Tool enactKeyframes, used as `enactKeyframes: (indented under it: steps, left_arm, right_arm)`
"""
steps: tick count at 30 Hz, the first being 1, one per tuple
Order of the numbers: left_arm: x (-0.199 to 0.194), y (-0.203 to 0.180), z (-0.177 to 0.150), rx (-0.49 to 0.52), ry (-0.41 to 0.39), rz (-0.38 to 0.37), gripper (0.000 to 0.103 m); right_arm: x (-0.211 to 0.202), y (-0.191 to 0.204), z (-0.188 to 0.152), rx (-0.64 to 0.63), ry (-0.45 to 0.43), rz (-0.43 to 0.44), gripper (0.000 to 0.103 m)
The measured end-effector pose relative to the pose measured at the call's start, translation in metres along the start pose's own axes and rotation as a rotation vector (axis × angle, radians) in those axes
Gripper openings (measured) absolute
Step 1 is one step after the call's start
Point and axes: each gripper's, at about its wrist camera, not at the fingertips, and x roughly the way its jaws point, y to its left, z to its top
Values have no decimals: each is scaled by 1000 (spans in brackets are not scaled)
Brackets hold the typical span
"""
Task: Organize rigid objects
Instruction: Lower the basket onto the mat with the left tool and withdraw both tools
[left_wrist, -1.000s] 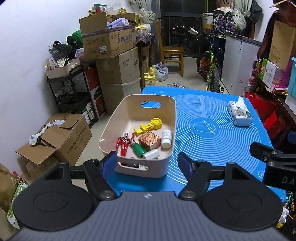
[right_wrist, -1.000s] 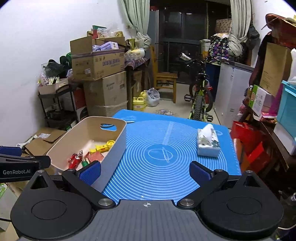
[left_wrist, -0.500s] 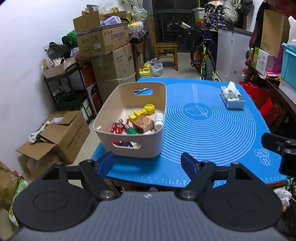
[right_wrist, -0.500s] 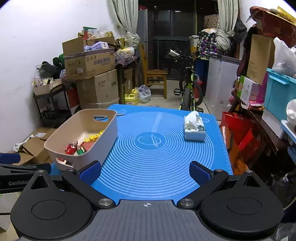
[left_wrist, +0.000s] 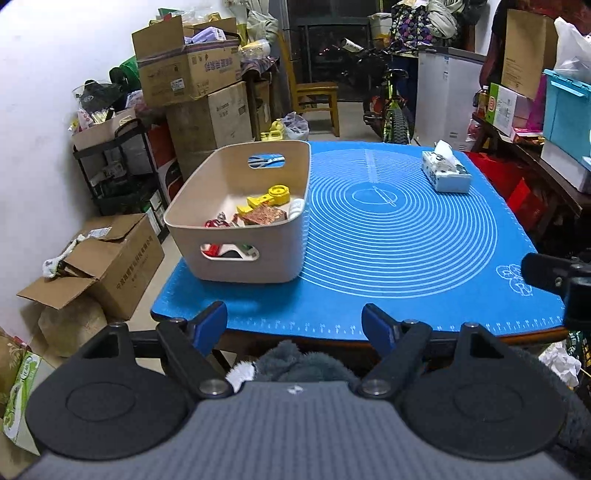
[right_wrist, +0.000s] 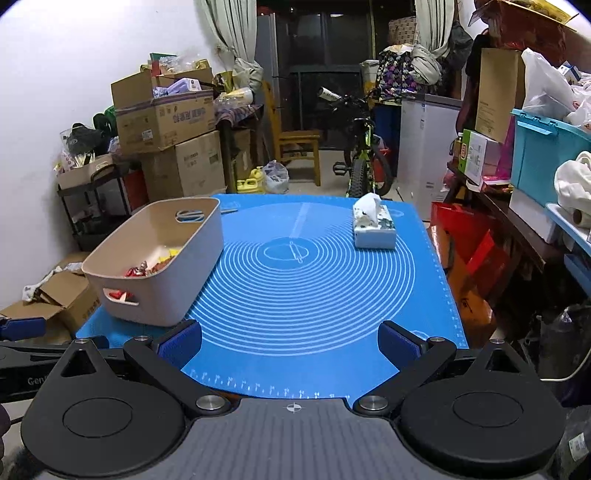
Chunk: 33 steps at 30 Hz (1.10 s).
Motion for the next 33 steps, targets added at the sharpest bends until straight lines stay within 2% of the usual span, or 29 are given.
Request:
enactKeyframes:
  steps: [7, 14, 24, 33]
  left_arm:
    - [5, -2, -13, 3, -17, -16, 81]
    - [8, 2, -17, -22, -29, -11, 81]
    - [12, -2, -23, 17, -21, -17, 81]
    - [12, -1, -24, 16, -17, -14, 81]
  right_arm:
    - [7, 8, -26, -30, 16, 5, 101]
    - [6, 14, -41, -49, -10, 9, 101]
    - [6, 17, -48, -59, -51, -9, 101]
    - [10, 14, -49, -40, -37, -9, 101]
